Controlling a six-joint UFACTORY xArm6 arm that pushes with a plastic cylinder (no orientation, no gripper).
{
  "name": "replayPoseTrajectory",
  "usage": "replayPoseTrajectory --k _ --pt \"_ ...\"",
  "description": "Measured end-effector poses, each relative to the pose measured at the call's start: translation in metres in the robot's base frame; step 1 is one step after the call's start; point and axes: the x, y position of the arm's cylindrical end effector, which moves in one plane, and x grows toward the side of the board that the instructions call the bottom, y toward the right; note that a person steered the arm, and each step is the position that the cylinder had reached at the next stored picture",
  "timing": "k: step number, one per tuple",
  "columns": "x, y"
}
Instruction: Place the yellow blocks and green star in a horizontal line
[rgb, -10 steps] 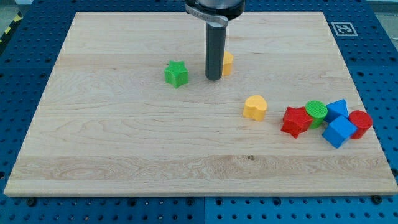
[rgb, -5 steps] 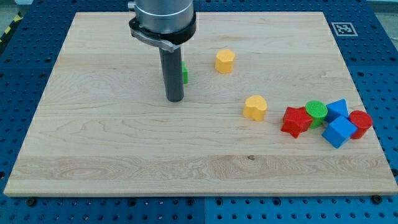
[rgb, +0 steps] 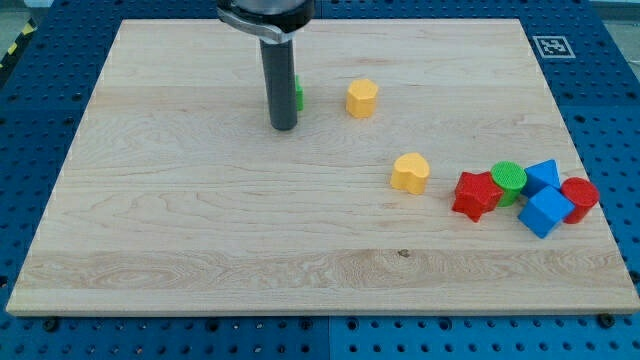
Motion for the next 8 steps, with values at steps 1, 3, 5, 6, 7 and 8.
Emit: replayPoseTrajectory --k 1,3,5,6,7,8 --pt "0.068 0.052" --pt "0.099 0.145" --pt "0.083 0.147" --pt "0.089 0.140" --pt "0.092 0.140" --pt "0.076 0.140"
